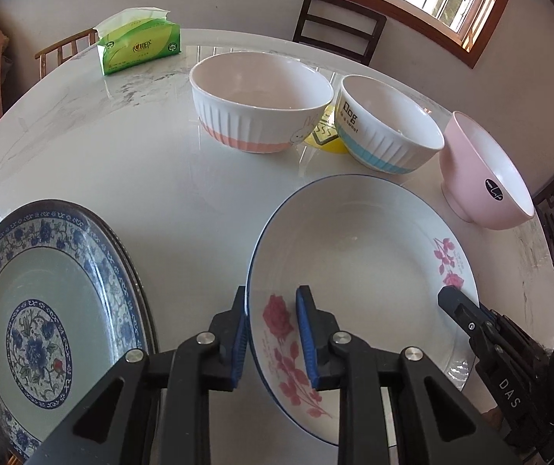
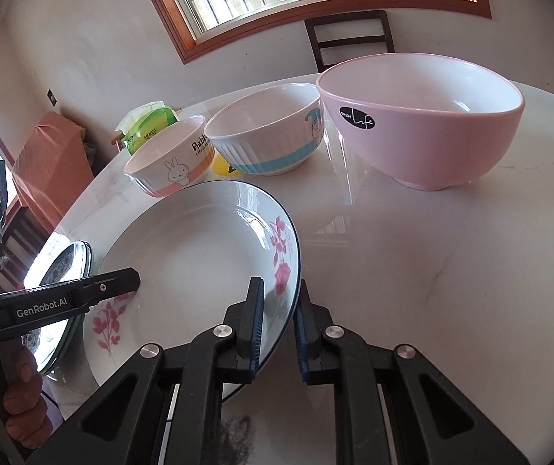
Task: Organize plates and bowls
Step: 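Close both grippers on the rim of the pink-flowered plate, then lift the pink-flowered plate with both grippers and lower it onto the plate stack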
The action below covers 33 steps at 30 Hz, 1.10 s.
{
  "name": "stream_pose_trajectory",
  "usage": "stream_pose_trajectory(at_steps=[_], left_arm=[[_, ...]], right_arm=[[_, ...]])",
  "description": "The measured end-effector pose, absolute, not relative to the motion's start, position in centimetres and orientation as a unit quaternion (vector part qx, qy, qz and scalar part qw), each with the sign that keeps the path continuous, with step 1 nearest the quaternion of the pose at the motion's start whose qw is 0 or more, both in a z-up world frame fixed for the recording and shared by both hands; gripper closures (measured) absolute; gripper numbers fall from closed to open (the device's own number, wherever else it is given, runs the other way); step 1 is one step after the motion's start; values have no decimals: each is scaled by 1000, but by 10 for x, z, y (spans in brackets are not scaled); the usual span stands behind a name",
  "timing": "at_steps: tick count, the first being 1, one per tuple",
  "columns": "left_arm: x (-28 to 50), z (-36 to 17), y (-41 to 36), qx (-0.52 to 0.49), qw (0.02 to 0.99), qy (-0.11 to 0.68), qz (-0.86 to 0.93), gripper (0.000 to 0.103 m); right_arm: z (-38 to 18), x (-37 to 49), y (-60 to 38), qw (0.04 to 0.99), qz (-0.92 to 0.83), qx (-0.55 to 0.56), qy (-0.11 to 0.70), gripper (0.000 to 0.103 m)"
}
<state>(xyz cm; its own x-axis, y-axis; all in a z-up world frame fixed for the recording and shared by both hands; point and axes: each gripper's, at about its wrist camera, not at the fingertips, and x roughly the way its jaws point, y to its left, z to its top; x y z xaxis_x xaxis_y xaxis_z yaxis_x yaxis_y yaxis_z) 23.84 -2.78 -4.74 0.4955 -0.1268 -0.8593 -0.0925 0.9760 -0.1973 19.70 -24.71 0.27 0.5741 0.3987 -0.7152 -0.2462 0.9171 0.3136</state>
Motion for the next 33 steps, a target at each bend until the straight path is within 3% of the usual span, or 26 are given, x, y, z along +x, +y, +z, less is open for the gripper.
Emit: stream_pose_trajectory(at_steps=[33], left_arm=[[118, -12, -25, -77, 895, 439, -1, 79]], right_arm=[[24, 106, -237, 901, 191, 83, 381, 88]])
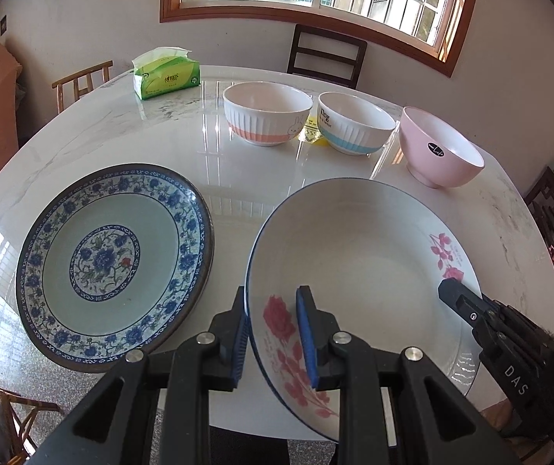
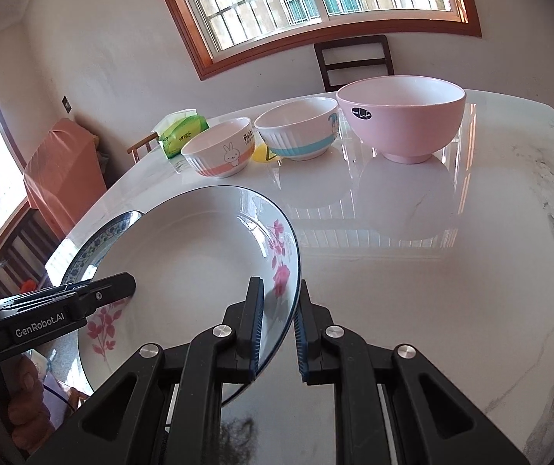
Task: Organize plates and bowls
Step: 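Lift the pink-flowered plate with both grippers and lower it onto the plate stack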
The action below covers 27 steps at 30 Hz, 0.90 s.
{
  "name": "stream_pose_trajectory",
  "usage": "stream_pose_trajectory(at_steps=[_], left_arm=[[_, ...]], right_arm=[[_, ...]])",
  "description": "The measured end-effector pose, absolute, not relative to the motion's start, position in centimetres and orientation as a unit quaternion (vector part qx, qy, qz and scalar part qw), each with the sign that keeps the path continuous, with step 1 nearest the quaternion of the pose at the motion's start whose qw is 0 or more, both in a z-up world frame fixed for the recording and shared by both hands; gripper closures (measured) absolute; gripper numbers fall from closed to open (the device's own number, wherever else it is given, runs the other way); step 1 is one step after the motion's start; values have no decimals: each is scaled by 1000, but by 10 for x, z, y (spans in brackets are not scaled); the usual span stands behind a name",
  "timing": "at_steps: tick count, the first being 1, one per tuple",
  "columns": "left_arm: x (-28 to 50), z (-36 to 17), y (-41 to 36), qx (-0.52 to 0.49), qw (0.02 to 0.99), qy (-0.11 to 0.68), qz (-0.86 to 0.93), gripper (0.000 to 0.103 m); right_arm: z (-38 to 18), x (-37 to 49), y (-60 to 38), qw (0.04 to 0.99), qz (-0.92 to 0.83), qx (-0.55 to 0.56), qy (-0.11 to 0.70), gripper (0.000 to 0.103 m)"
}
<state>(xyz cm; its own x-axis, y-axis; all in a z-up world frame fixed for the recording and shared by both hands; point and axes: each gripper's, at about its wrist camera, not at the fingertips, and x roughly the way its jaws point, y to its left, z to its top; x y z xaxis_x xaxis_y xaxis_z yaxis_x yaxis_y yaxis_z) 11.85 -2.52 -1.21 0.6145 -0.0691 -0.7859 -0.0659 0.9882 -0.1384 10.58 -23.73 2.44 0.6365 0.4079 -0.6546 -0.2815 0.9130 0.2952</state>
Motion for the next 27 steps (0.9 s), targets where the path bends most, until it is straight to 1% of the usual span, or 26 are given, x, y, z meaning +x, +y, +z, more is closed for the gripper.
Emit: stream_pose_trajectory(at_steps=[16, 27], left_arm=[[82, -4, 41, -126, 896, 425, 31, 79], [72, -2, 93, -162, 893, 414, 70, 79]], right_arm=[[41, 92, -174, 894, 235, 45, 378, 88], [42, 93, -122, 884, 270, 8, 381, 88]])
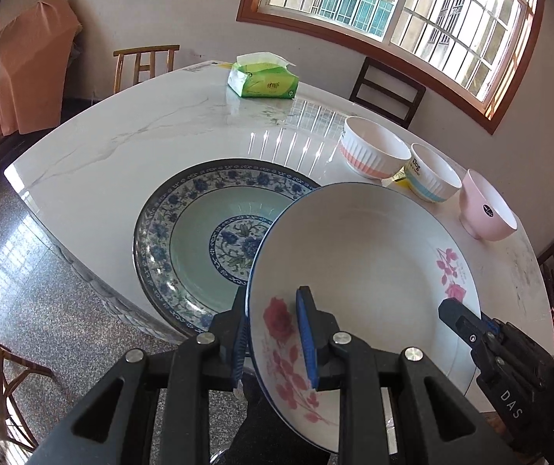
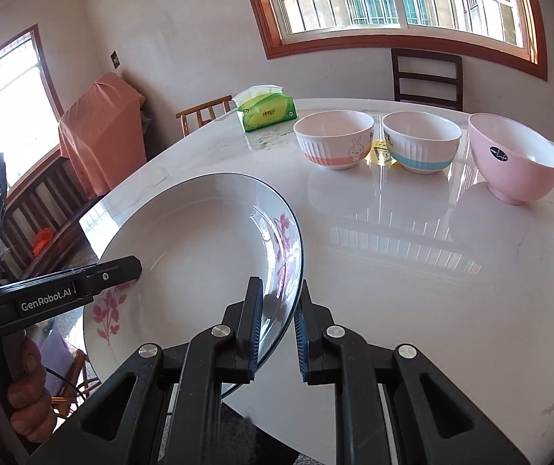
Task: Organize plates and bowls
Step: 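Lift the pink-flowered plate with both grippers and lower it onto the plate stack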
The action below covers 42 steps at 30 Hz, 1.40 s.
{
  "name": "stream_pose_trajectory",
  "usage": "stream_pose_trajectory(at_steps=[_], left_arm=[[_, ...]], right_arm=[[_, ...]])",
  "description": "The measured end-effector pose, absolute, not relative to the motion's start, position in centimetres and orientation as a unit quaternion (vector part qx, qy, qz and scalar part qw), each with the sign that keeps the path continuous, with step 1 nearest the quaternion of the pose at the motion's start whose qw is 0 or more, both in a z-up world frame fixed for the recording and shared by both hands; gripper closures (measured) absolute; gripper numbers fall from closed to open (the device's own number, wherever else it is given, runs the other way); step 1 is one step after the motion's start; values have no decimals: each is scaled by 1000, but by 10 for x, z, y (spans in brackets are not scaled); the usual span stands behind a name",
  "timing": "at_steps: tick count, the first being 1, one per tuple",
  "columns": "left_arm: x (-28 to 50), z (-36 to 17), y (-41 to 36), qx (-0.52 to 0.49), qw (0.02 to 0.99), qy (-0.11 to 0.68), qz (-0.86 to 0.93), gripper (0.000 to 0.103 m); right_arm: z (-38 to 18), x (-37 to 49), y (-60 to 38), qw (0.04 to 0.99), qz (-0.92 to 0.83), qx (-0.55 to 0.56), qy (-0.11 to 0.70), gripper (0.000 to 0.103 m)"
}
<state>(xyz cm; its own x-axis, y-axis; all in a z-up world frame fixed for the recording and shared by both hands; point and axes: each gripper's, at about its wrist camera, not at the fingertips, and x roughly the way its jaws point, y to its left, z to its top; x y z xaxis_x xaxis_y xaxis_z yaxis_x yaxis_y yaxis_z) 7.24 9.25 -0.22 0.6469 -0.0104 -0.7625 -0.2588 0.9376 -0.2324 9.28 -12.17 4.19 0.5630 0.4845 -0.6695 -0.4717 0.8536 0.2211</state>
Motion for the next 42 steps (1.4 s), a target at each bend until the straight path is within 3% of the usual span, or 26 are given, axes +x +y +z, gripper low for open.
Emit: stream_pose_trajectory(at_steps=[42], left_arm=[[112, -20, 176, -186, 880, 417, 130, 79]], right_arm=[[26, 134, -36, 865, 310, -28, 394, 88]])
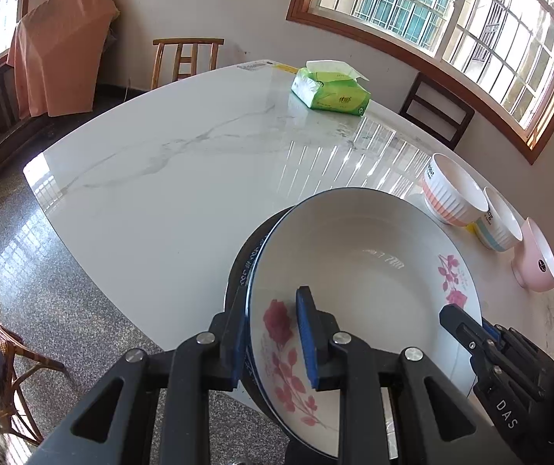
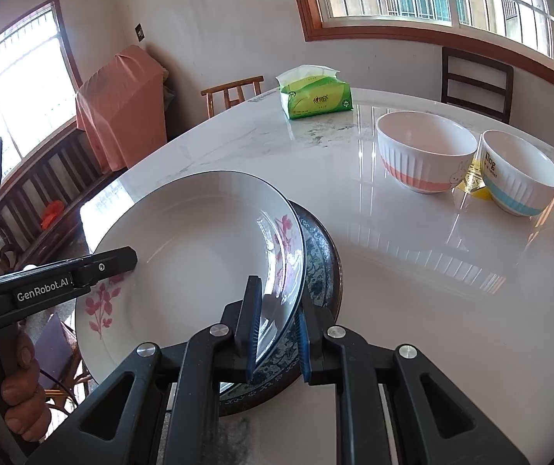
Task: Organize plates and bowls
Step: 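Lift the pink-flowered plate with both grippers and lower it onto the plate stack, then open both grippers to release the pink-flowered plate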
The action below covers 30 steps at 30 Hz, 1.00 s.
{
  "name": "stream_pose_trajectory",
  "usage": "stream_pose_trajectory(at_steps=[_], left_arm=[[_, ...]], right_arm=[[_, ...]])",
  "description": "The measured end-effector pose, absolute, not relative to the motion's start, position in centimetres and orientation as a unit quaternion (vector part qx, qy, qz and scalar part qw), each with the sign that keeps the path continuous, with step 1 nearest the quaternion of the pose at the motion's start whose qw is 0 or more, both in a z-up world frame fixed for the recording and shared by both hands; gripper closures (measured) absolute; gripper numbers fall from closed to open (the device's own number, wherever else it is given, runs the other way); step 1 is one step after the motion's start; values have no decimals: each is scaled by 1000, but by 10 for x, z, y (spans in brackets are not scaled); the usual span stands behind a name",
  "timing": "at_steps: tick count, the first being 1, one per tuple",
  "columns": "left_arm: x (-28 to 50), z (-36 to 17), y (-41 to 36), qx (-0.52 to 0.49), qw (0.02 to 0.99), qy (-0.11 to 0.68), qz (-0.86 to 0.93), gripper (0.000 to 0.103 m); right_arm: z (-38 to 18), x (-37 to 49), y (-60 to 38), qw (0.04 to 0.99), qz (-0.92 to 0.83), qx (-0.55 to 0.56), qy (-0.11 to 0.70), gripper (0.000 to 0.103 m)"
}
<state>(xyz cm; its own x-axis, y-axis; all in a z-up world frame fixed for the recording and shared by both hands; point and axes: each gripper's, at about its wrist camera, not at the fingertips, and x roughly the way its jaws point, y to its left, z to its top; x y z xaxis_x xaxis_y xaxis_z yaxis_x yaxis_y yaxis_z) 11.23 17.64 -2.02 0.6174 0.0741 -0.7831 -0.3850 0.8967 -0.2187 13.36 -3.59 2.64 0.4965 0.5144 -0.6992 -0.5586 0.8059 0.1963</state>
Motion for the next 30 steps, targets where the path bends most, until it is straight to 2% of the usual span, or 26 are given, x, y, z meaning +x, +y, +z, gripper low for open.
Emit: stream_pose_trajectory(at_steps=[12, 18, 26, 30], left_arm=[[116, -26, 179, -184, 878, 422, 132, 79], [108, -2, 167, -137, 907, 369, 148, 80], [100, 0, 149, -114, 916, 360, 133, 79], [101, -9, 143, -116, 912, 375, 119, 79]], right_arm=[[21, 130, -28, 869, 307, -49, 385, 87], [18, 131, -25, 873, 303, -67, 376, 86], [12, 124, -23, 885, 298, -86, 347, 80], [20, 117, -32, 909, 276, -94, 297, 75]])
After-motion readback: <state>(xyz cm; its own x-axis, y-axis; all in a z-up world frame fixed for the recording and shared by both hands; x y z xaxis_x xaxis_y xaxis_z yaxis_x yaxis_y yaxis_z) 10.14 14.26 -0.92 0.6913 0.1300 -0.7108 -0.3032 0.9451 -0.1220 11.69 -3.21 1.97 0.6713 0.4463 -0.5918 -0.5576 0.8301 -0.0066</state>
